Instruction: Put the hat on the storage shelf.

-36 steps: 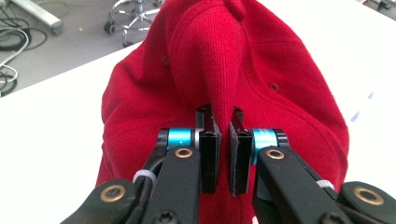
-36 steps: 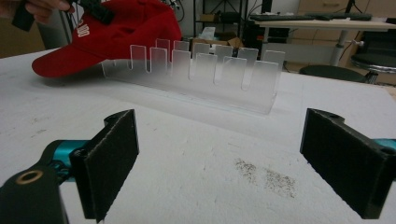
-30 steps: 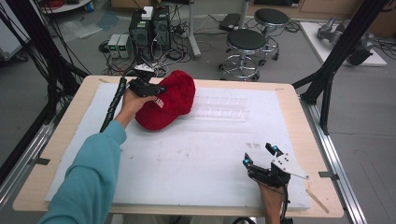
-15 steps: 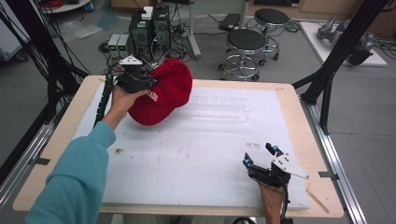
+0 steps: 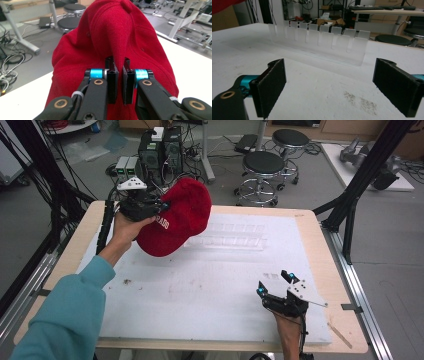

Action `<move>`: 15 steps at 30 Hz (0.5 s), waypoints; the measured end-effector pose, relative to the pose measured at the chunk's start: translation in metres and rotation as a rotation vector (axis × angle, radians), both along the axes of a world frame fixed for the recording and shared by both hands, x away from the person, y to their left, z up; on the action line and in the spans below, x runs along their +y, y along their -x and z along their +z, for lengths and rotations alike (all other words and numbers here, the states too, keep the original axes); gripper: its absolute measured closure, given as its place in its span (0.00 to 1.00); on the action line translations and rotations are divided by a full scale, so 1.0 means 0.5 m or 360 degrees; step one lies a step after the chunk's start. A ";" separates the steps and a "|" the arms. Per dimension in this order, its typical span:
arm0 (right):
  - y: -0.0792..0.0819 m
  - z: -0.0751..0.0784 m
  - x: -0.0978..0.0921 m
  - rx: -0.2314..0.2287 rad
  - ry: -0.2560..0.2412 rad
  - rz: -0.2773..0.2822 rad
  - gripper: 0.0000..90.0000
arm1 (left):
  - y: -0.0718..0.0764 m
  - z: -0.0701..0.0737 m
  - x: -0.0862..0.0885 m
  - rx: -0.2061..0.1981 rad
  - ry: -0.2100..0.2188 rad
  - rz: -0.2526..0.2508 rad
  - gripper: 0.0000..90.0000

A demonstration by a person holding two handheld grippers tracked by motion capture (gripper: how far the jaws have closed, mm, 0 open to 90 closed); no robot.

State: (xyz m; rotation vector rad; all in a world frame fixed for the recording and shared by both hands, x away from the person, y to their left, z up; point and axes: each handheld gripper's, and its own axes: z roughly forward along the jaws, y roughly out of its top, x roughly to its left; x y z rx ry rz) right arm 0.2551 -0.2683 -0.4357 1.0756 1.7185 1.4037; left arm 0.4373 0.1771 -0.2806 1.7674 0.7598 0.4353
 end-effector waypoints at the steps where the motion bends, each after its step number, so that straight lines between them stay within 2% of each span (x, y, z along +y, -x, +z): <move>1: 0.000 0.005 0.004 -0.0010 -0.0002 0.0016 0.12 | 0.007 0.003 -0.002 -0.0005 0.0021 -0.0016 0.95; 3: 0.003 0.023 0.023 -0.0041 -0.0026 0.0071 0.12 | 0.016 0.006 -0.007 -0.0011 0.0033 -0.0036 0.95; 8: 0.003 0.043 0.047 -0.0056 -0.0033 0.0136 0.12 | 0.033 0.005 -0.019 -0.0027 0.0021 -0.0076 0.95; 10: 0.000 0.059 0.062 -0.0052 -0.0078 0.0192 0.12 | 0.037 0.003 -0.021 -0.0024 0.0026 -0.0081 0.95; 11: 0.000 0.059 0.062 -0.0052 -0.0078 0.0192 0.12 | 0.039 0.003 -0.021 -0.0025 0.0026 -0.0085 0.95; 15: -0.006 0.075 0.079 -0.0036 -0.0138 0.0261 0.11 | 0.049 0.005 -0.020 -0.0034 0.0084 -0.0115 0.95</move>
